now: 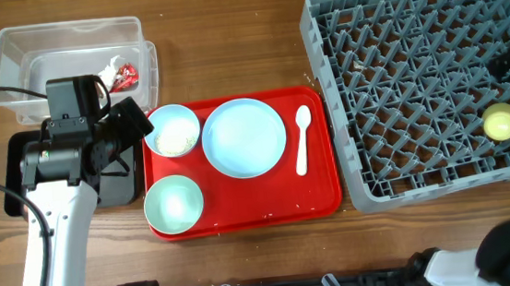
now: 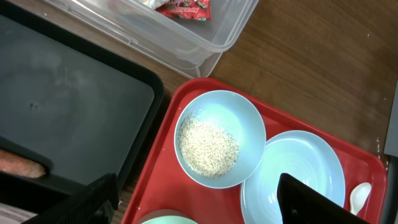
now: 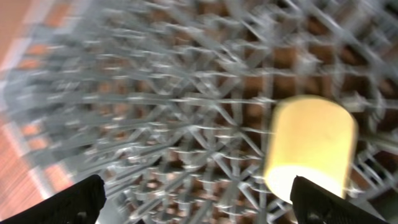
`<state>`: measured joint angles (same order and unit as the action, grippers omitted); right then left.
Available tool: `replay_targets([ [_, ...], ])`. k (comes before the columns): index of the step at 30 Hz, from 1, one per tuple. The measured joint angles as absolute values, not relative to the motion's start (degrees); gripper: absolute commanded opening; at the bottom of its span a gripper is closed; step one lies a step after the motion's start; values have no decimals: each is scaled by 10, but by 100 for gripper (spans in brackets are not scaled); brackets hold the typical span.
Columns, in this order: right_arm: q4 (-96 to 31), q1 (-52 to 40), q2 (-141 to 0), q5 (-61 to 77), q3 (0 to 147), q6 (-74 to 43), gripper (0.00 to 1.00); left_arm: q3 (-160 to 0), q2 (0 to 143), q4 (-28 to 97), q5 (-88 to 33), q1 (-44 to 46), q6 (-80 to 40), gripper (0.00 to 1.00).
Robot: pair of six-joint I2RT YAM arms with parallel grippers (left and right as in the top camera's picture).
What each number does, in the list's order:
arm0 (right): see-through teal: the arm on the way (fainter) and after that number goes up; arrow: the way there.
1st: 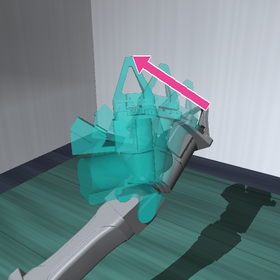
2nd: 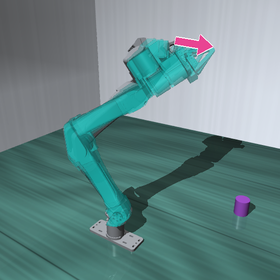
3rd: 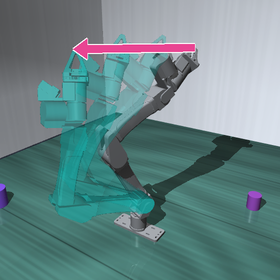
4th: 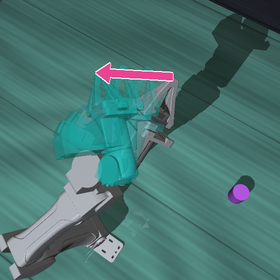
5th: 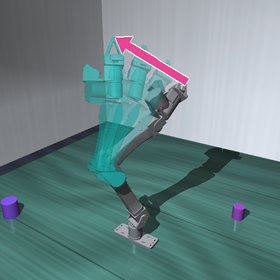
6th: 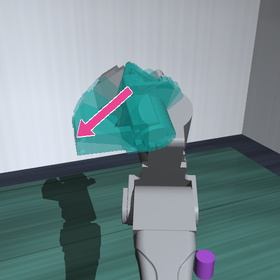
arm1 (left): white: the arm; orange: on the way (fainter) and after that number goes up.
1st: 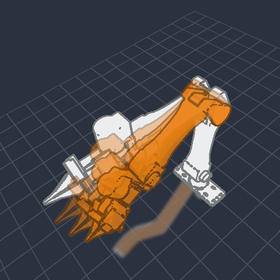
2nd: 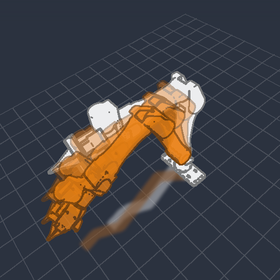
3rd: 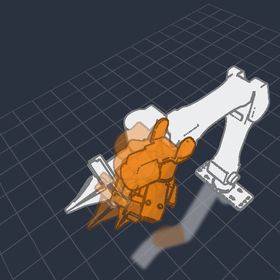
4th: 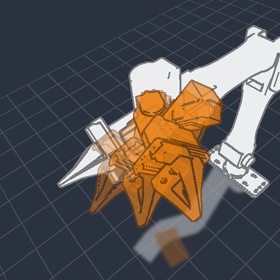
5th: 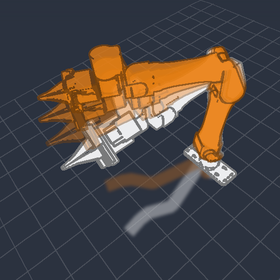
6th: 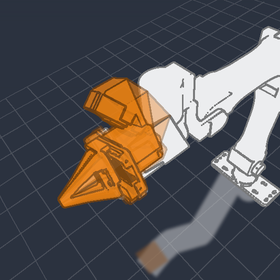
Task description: Sort waste into correct bins and load items into the dishwasher rack
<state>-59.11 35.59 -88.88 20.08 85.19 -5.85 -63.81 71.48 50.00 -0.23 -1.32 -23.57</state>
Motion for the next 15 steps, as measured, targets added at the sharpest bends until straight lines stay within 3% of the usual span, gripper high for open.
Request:
replay_targets([
  [6,-603,144,-808,251,864,-6,93,-638,715,505,-2,-13,-236,84],
  [15,-590,-134,-891,227,864,-8,88,-638,715,513,-2,-13,-234,86],
])
